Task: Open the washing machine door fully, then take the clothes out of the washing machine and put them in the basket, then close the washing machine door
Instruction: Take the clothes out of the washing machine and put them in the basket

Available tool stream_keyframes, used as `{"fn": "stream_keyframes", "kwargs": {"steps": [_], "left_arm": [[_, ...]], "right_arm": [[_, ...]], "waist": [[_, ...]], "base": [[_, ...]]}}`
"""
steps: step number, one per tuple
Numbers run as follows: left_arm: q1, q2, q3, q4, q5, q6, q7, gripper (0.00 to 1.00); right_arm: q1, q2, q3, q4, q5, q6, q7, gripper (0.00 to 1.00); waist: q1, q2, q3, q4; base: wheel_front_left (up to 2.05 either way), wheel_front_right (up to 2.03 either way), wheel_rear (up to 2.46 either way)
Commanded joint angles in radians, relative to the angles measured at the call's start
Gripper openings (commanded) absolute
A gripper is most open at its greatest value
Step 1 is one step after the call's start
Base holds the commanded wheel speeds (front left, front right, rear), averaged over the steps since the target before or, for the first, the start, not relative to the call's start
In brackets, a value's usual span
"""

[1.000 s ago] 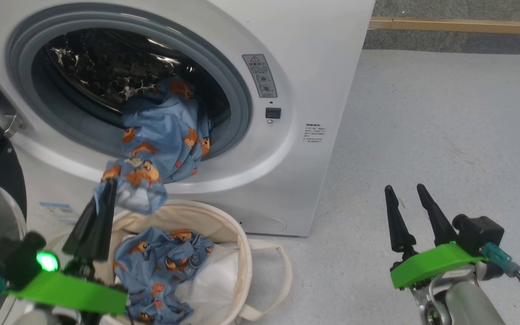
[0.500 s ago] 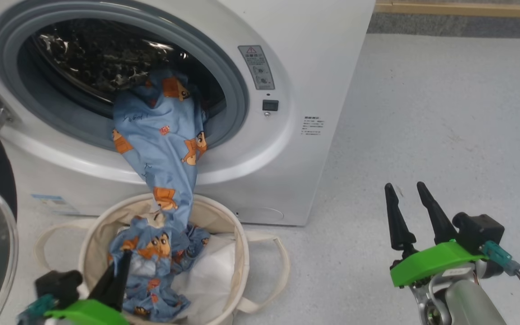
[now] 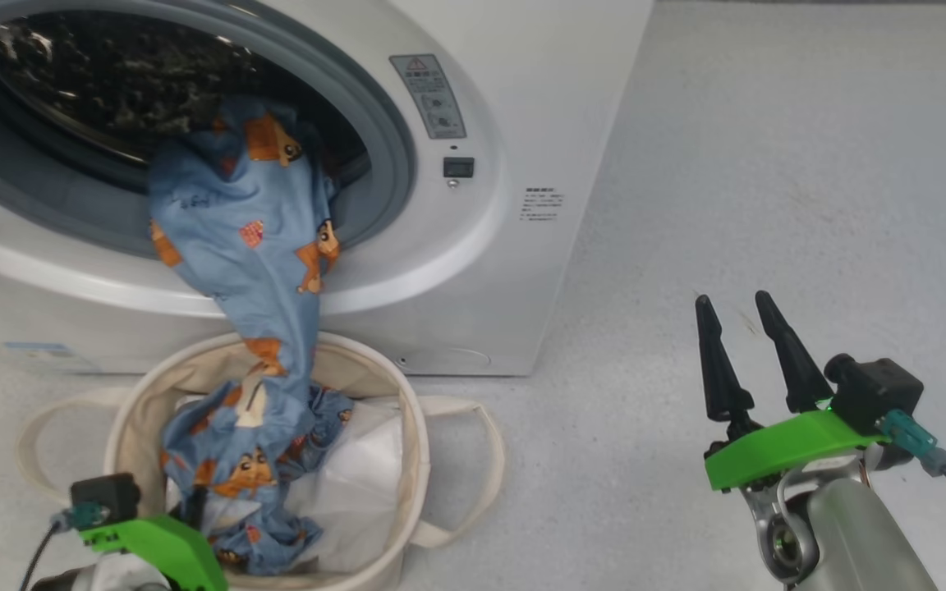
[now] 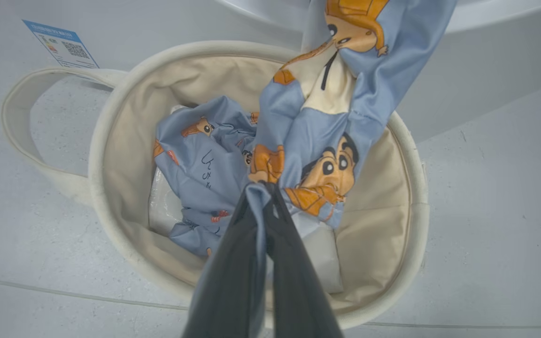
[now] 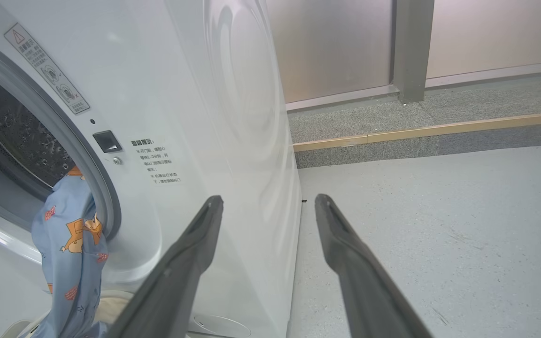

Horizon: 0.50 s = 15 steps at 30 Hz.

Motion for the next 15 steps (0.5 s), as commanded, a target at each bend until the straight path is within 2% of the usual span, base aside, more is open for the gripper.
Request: {"fn": "stream_keyframes", "kwargs": {"steps": [1,5,15], "left_arm": [[-0.043,0.022,0.038,0.029,-0.016,-0.003,-0.004,0.00],[-0.090,0.005,0.039,0.122,-0.039,-0.006,-0.014,0.00],[-0.211,-0.011,0.002,0.169,-0.067,-0.006,-0.023,0.00]], "right_arm": [[-0.033,0.004,0.026,-0.038,-0.001,0.000,-0.012,1.00],[-0.044,0.004,0.022,-0.047,-0.006,0.000,-0.012,1.00],[-0.096,-0.001,0.008,-0.094,-0.034,0.000,-0.012,1.00]], "waist": [[0.0000,0.0000,0.016,-0.014],[0.0000,0.0000,0.044,-0.030],[0.0000,0.0000,0.177,-0.048]], "base": [[0.00,0.00,0.00],[0.00,0.00,0.00],[0.00,0.00,0.00]]}}
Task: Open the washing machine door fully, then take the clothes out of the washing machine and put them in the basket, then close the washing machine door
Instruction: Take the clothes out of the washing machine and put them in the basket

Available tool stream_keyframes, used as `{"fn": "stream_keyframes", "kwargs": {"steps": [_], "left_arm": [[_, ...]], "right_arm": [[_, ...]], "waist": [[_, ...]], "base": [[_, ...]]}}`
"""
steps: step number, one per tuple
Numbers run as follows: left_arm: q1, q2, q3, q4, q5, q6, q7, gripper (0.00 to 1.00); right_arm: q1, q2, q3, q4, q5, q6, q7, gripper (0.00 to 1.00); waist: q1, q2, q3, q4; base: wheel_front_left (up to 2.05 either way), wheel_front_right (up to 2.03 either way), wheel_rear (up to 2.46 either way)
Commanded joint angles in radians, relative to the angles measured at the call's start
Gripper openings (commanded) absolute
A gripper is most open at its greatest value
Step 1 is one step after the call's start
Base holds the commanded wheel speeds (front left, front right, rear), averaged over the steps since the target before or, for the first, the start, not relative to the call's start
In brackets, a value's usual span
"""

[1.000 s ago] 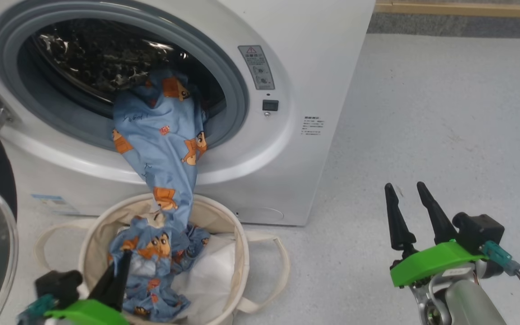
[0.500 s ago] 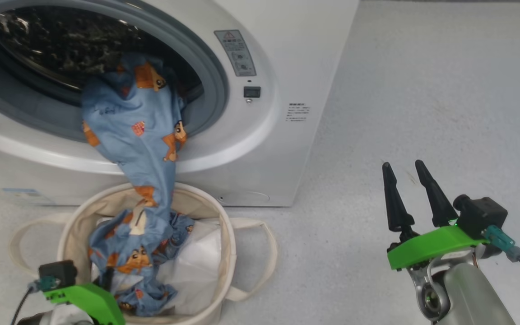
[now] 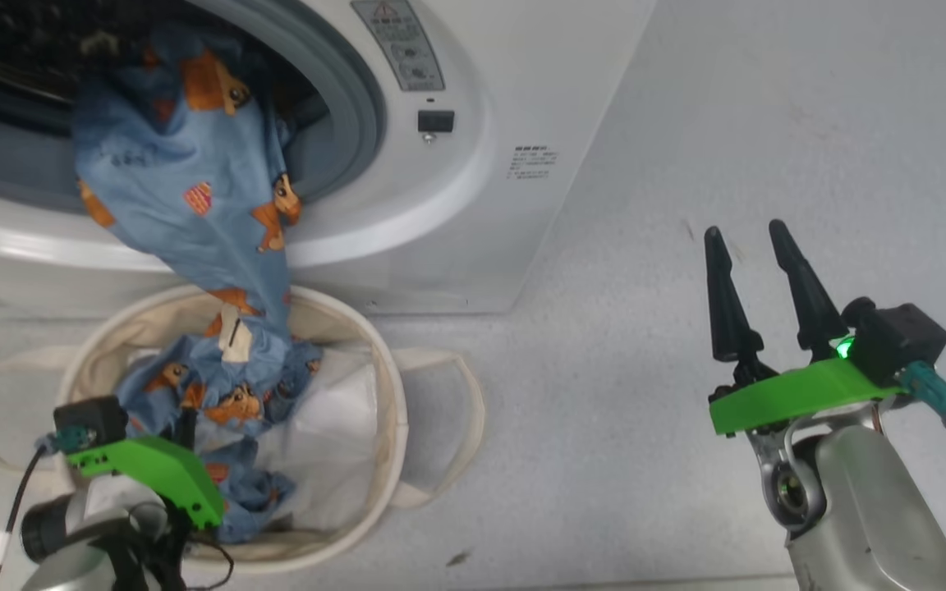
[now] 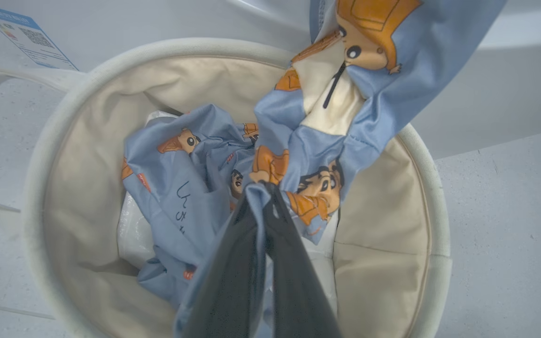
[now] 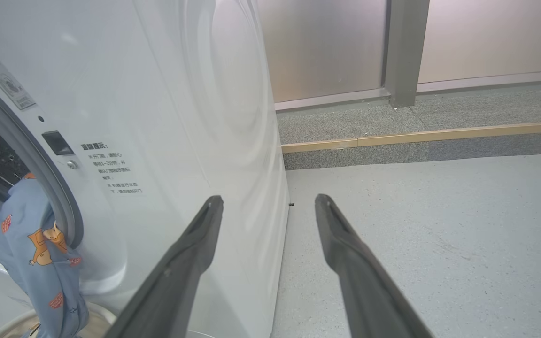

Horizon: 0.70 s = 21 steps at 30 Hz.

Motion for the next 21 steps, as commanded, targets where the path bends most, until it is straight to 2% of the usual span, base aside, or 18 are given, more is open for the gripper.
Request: {"fn": "stream_keyframes", "kwargs": {"steps": [1,3,8,10,11,12,13,14,21], "left_arm": [[-0.021,0.030,0.017,0.006,-0.004,-0.006,-0.009,0.00],[-0.033,0.030,0.015,0.015,-0.011,-0.006,-0.007,0.05],[-0.052,0.037,0.008,0.035,-0.018,-0.006,0.004,0.05],[-0.056,0.036,0.005,0.039,-0.019,-0.006,0.002,0.13],[-0.056,0.034,0.000,0.040,-0.018,-0.006,0.003,0.34],[-0.056,0.033,-0.003,0.041,-0.020,-0.006,0.002,0.76],[-0.056,0.032,-0.005,0.041,-0.022,-0.006,0.000,0.92],[-0.054,0.033,-0.010,0.042,-0.021,-0.006,-0.005,1.00],[-0.040,0.039,-0.032,0.043,-0.025,-0.006,-0.031,1.00]], "right_arm": [[-0.016,-0.001,0.013,-0.037,-0.008,0.000,-0.012,1.00],[-0.020,-0.003,0.007,-0.045,-0.011,0.000,-0.012,1.00],[-0.027,-0.005,-0.005,-0.061,-0.016,0.000,-0.012,1.00],[-0.027,-0.004,-0.009,-0.065,-0.015,0.000,-0.012,1.00],[-0.027,-0.004,-0.010,-0.065,-0.015,0.000,-0.012,1.00],[-0.026,-0.004,-0.011,-0.064,-0.015,0.000,-0.012,1.00],[-0.026,-0.004,-0.011,-0.064,-0.014,0.000,-0.012,1.00],[-0.027,-0.004,-0.010,-0.063,-0.013,0.000,-0.012,1.00],[-0.018,-0.002,0.002,-0.039,-0.009,0.000,-0.012,1.00]], "waist": [[0.0000,0.0000,0.036,-0.008],[0.0000,0.0000,0.055,-0.011],[0.0000,0.0000,0.084,-0.013],[0.0000,0.0000,0.088,-0.011],[0.0000,0.0000,0.087,-0.010],[0.0000,0.0000,0.086,-0.008],[0.0000,0.0000,0.083,-0.006],[0.0000,0.0000,0.080,-0.004],[0.0000,0.0000,0.032,0.017]], "base": [[0.00,0.00,0.00],[0.00,0.00,0.00],[0.00,0.00,0.00],[0.00,0.00,0.00],[0.00,0.00,0.00],[0.00,0.00,0.00],[0.00,0.00,0.00],[0.00,0.00,0.00],[0.00,0.00,0.00]]}}
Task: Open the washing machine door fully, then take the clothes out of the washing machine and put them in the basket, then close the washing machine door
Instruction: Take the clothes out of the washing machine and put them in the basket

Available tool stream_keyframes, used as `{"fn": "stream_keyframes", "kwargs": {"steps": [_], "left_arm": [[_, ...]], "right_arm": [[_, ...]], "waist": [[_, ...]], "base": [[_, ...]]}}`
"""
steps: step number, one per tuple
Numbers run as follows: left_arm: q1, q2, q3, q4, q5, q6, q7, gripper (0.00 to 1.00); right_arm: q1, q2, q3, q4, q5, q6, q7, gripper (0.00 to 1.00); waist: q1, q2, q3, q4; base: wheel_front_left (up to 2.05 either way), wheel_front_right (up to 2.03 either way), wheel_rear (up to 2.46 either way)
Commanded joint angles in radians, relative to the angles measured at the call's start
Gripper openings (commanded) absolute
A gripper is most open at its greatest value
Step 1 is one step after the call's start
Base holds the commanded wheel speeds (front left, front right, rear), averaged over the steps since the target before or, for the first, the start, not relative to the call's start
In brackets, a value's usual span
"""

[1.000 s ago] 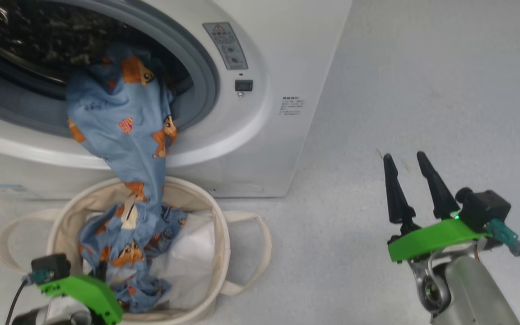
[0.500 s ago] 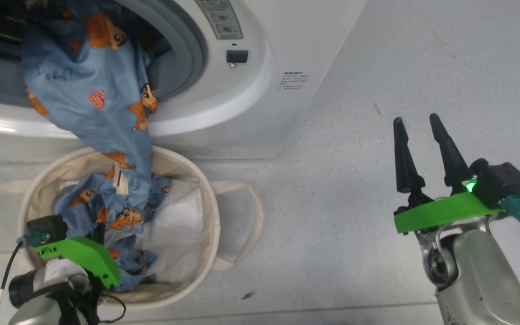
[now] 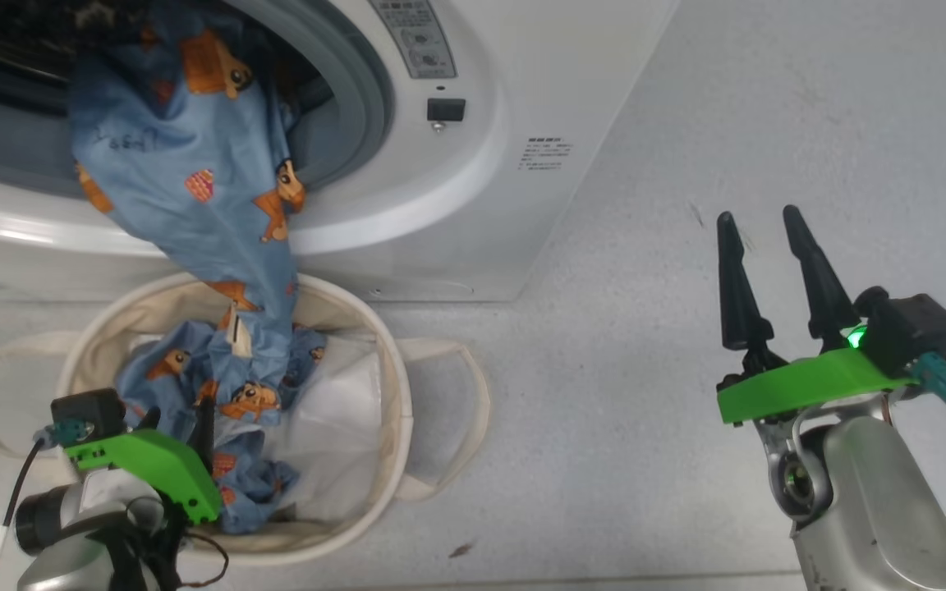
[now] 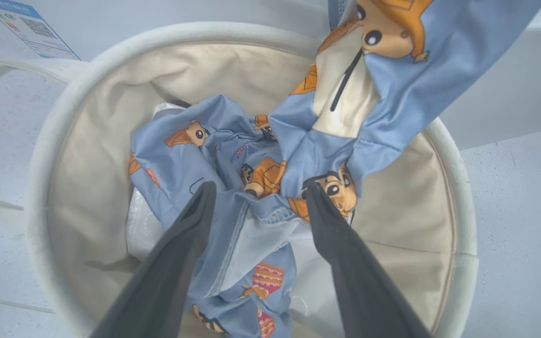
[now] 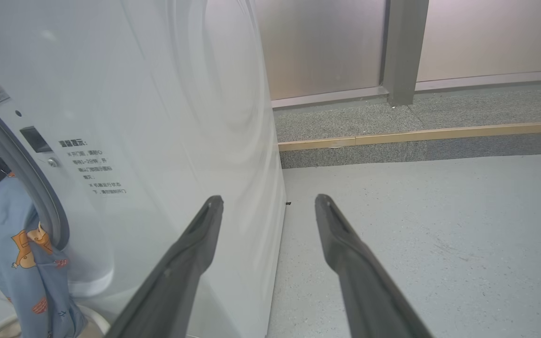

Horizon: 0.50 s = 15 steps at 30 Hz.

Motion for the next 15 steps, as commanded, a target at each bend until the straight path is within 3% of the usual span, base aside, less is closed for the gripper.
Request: {"fn": "stream_keyframes", "kwargs": {"steps": [1,10,15], "left_arm": [[0.001,0.043,0.016,-0.001,0.002,-0.006,-0.023,1.00],[0.002,0.093,-0.008,-0.019,0.057,-0.006,-0.050,1.00],[0.026,0.151,0.075,-0.211,0.124,0.009,-0.051,1.00]], "right_arm": [[0.002,-0.002,0.028,-0.020,0.000,0.000,-0.012,1.00],[0.022,0.001,0.046,0.018,0.013,0.000,-0.012,1.00],[0.044,0.003,0.050,0.037,0.021,0.000,-0.012,1.00]], "waist": [[0.0000,0.0000,-0.021,0.010],[0.0000,0.0000,-0.106,0.034],[0.0000,0.0000,-0.165,0.049]], "base": [[0.00,0.00,0.00],[0.00,0.00,0.00],[0.00,0.00,0.00]]}}
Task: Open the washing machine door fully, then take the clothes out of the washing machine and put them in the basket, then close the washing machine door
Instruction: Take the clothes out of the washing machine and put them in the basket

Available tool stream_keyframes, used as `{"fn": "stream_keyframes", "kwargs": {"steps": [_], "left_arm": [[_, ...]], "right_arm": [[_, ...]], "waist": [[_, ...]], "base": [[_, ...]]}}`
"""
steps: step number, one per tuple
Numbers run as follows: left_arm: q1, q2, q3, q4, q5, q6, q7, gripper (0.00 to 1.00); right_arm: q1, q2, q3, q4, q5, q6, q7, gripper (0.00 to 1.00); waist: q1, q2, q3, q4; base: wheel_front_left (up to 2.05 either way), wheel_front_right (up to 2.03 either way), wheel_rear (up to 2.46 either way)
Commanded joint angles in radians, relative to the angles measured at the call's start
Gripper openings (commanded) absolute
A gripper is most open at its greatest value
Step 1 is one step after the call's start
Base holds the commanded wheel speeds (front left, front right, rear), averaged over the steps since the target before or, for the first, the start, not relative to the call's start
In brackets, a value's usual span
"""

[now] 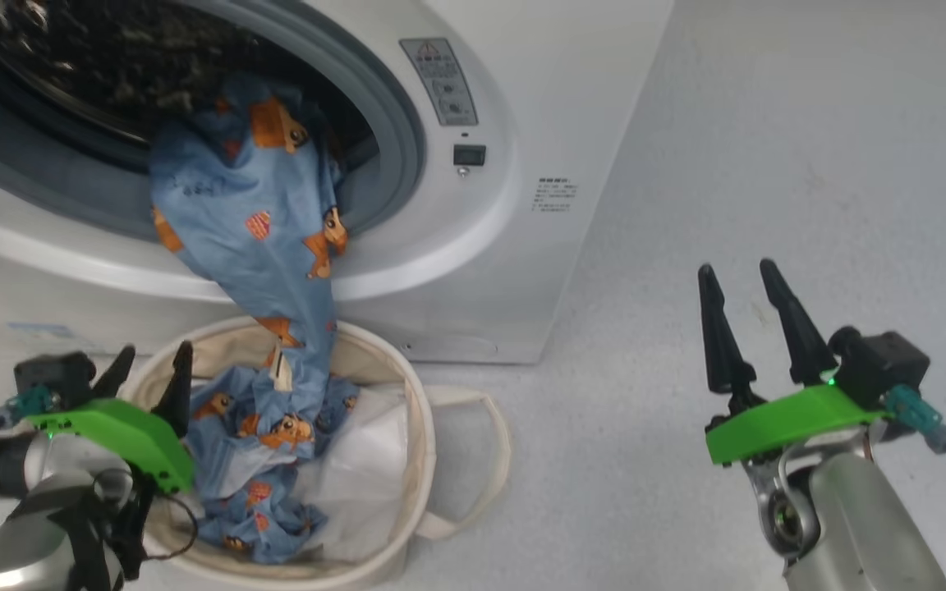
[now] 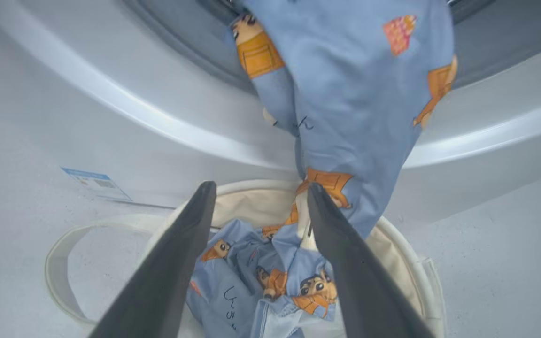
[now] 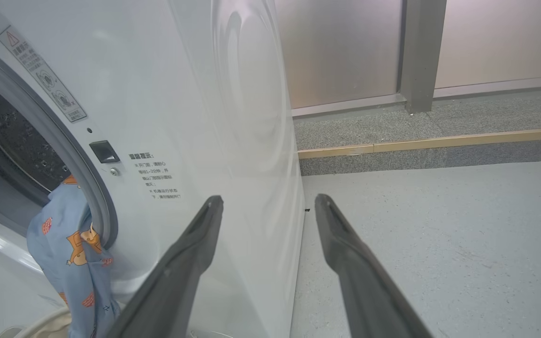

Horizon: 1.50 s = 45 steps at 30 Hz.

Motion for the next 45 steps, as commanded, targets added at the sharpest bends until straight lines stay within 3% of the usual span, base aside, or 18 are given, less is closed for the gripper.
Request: {"fn": "stream_keyframes", "kwargs": {"steps": [1,10,17,20,30,45], "left_arm": [[0.017,0.058,0.061,-0.069,0.032,0.011,-0.013,1.00],[0.246,0.065,0.327,-0.503,0.198,0.033,-0.013,1.00],[0.481,0.041,0.506,-0.828,0.268,0.061,-0.013,1.00],[0.553,0.035,0.547,-0.898,0.269,0.066,-0.013,1.00],[0.649,0.028,0.616,-0.994,0.263,0.079,-0.013,1.00],[0.622,0.053,0.606,-0.932,0.261,0.078,0.005,1.00]], "right_arm": [[0.011,0.003,0.025,-0.023,0.007,0.000,-0.012,1.00],[0.062,0.004,0.032,-0.008,0.021,0.000,-0.012,1.00],[0.090,0.004,0.048,0.000,0.051,0.000,-0.012,1.00],[0.104,0.004,0.047,0.001,0.064,0.000,-0.012,1.00],[0.140,0.004,0.037,0.012,0.066,0.000,-0.012,1.00],[0.134,0.004,0.052,0.015,0.060,0.000,-0.012,1.00]], "waist": [[0.0000,0.0000,-0.036,0.012],[0.0000,0.0000,-0.128,0.015],[0.0000,0.0000,-0.182,-0.010],[0.0000,0.0000,-0.199,-0.017],[0.0000,0.0000,-0.234,-0.033],[0.0000,0.0000,-0.239,-0.048]], "base": [[0.00,0.00,0.00],[0.00,0.00,0.00],[0.00,0.00,0.00],[0.00,0.00,0.00],[0.00,0.00,0.00],[0.00,0.00,0.00]]}}
